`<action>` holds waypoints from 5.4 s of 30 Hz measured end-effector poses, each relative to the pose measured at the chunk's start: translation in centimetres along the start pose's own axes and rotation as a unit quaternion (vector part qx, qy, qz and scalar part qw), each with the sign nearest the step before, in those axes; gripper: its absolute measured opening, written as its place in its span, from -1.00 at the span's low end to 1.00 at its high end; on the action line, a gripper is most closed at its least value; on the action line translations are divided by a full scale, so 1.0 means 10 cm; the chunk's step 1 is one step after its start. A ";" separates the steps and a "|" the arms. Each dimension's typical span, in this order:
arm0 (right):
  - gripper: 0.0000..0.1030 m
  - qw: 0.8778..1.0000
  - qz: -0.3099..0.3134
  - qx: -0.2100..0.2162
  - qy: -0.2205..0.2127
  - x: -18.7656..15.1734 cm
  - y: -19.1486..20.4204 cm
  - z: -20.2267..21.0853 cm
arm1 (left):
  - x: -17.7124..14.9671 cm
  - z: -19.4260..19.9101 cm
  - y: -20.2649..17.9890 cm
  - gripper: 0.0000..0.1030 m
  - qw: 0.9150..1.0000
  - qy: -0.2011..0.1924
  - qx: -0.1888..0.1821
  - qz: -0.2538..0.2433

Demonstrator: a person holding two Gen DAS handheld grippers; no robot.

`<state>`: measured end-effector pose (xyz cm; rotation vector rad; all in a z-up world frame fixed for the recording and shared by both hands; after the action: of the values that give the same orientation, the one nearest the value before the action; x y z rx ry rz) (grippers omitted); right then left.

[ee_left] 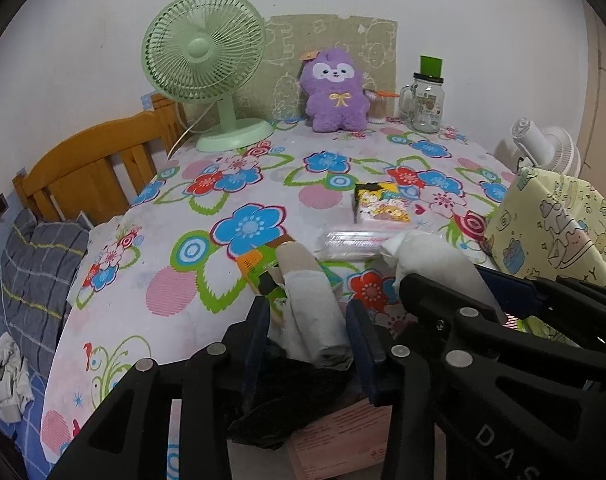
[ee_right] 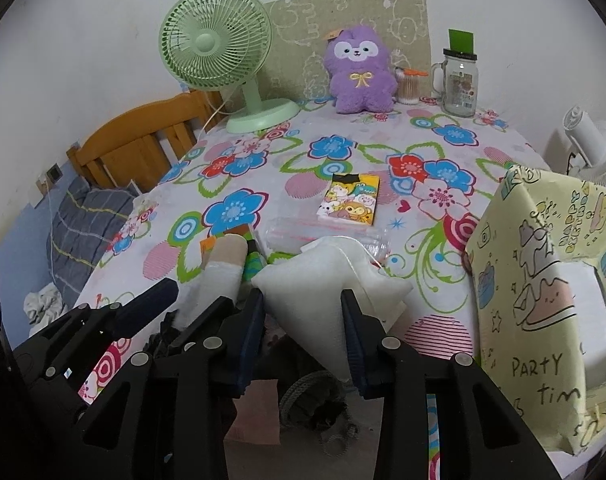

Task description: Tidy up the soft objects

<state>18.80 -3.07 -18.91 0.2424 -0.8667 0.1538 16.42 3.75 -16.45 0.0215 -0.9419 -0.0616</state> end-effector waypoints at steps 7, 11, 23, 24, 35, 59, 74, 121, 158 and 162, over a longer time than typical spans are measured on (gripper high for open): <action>-0.21 1.000 -0.005 -0.006 -0.005 0.03 -0.05 0.05 | 0.04 0.00 -0.08 -0.82 1.000 0.002 -0.028 -0.005; -0.21 1.000 -0.006 -0.007 -0.006 0.04 -0.05 0.07 | 0.05 0.02 -0.11 -0.97 0.999 0.003 -0.036 -0.006; -0.22 1.000 -0.005 -0.014 -0.014 0.08 -0.06 0.12 | 0.05 -0.02 -0.05 -0.28 0.999 0.015 -0.026 0.011; -0.22 1.000 -0.006 -0.016 -0.014 0.09 -0.07 0.11 | 0.05 -0.03 -0.04 -0.20 1.000 0.015 -0.025 0.012; -0.22 1.000 -0.011 -0.025 0.000 0.08 -0.14 -0.06 | 0.02 -0.28 -0.03 0.18 0.999 0.039 -0.027 0.022; -0.24 0.999 -0.026 -0.019 0.002 0.09 -0.21 -0.11 | 0.09 -0.32 -0.22 -0.80 0.998 0.035 -0.058 0.017; -0.26 0.999 -0.017 -0.017 -0.046 0.32 -0.11 0.32 | 0.36 0.12 -0.22 -0.80 0.999 -0.011 -0.051 0.004; -0.25 0.990 -0.010 -0.094 -0.105 0.73 -1.21 1.20 | 0.91 0.57 -1.45 -0.80 0.992 -0.068 -0.098 -0.034; 0.37 0.988 -0.073 -0.128 -0.041 0.36 -2.24 0.82 | 0.62 -0.12 -2.32 0.27 0.986 0.027 -0.148 -0.074; 0.52 0.988 -0.081 -0.120 -0.048 0.37 -2.22 0.85 | 0.65 -0.06 -2.30 0.44 0.986 0.016 -0.144 -0.078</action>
<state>20.01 -26.60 -14.09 0.0934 -0.9480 -0.1141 19.76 -19.57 -12.59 -0.1717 -0.8915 -0.3416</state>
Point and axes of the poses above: each gripper's, at about its wrist camera, not at the fingertips, and z roughly against the way its jaws point, y to its left, x to its top, the point moved 8 cm from there along -z, roughly the way its jaws point, and after that the axes turned 7 degrees about -y, right-handed, at the moved point
